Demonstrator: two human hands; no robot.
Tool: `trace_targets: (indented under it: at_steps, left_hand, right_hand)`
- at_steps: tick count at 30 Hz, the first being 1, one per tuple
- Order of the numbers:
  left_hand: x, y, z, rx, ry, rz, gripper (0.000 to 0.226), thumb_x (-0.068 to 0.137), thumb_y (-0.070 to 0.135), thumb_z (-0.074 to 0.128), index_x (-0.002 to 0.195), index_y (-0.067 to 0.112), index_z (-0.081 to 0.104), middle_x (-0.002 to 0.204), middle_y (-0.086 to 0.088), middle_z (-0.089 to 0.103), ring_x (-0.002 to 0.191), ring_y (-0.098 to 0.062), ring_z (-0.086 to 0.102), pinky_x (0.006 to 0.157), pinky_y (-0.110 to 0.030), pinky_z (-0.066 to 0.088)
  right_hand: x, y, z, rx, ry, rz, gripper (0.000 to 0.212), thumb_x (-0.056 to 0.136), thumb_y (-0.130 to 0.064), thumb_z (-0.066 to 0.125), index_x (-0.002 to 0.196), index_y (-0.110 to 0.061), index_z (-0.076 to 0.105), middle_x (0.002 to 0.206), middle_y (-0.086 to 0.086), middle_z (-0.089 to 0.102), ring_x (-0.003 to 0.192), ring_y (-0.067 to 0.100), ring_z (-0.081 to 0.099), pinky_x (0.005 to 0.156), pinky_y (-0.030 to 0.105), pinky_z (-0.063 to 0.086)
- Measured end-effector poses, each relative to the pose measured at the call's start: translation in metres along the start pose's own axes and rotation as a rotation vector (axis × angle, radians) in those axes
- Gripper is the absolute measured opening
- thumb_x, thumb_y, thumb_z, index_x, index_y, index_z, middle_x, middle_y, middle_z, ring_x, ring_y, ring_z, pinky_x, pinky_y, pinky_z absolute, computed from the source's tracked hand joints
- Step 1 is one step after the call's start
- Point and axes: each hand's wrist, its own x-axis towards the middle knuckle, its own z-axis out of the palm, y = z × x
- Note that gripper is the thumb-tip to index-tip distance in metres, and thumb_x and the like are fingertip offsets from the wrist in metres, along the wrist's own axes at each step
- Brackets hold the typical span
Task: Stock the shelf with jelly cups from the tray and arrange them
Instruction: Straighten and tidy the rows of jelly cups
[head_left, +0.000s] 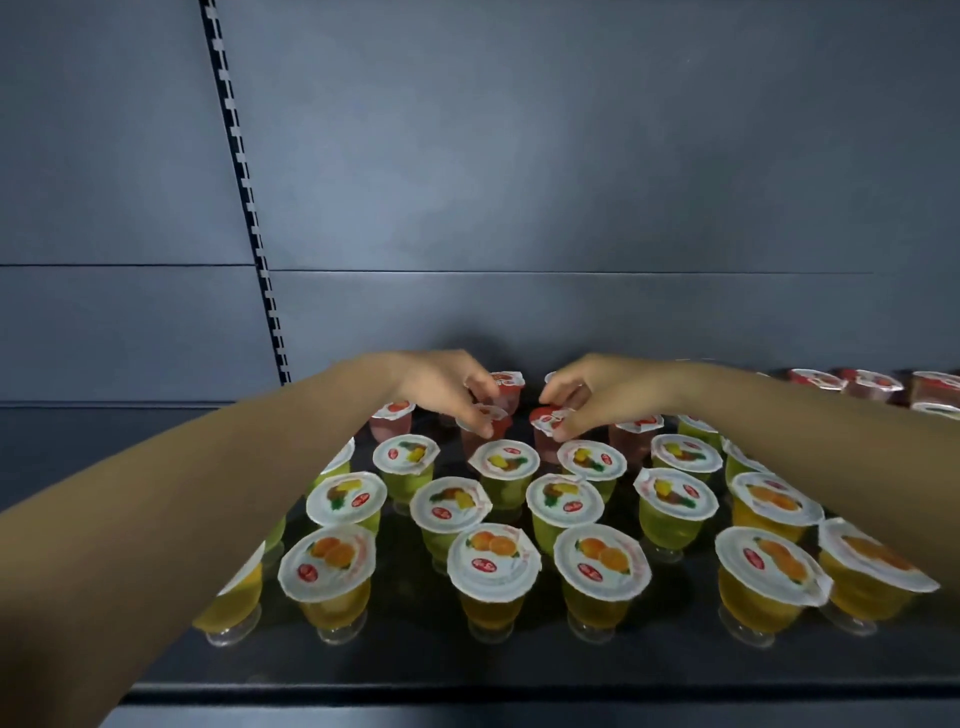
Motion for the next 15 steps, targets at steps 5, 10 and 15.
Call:
trace_targets:
  at_steps: [5, 10, 15]
  left_hand:
    - [-0.001, -0.003, 0.002, 0.038, 0.010, -0.030, 0.049, 0.086, 0.029, 0.067, 0.133, 0.020, 0.053, 0.133, 0.007, 0.054, 0.118, -0.013, 0.050, 0.090, -0.023, 0.036]
    - [0.000, -0.001, 0.005, 0.061, 0.020, -0.041, 0.044, 0.087, 0.030, 0.065, 0.129, 0.019, 0.057, 0.128, 0.006, 0.058, 0.113, -0.013, 0.053, 0.087, -0.023, 0.037]
    - [0.003, -0.004, 0.002, 0.076, 0.023, -0.073, 0.038, 0.086, 0.032, 0.066, 0.121, 0.018, 0.063, 0.122, 0.005, 0.062, 0.105, -0.015, 0.056, 0.088, -0.026, 0.042]
  right_hand:
    - [0.009, 0.002, 0.000, -0.043, -0.006, -0.045, 0.051, 0.083, -0.028, 0.072, 0.131, -0.018, 0.054, 0.129, -0.003, 0.058, 0.105, 0.008, 0.055, 0.090, 0.022, 0.043]
    - [0.015, 0.001, 0.000, -0.038, 0.005, -0.053, 0.049, 0.083, -0.028, 0.072, 0.128, -0.015, 0.057, 0.126, -0.003, 0.060, 0.108, 0.011, 0.057, 0.092, 0.024, 0.044]
    - [0.026, 0.000, 0.003, -0.028, 0.038, -0.041, 0.051, 0.083, -0.029, 0.072, 0.129, -0.013, 0.057, 0.131, -0.003, 0.058, 0.115, 0.013, 0.055, 0.089, 0.021, 0.038]
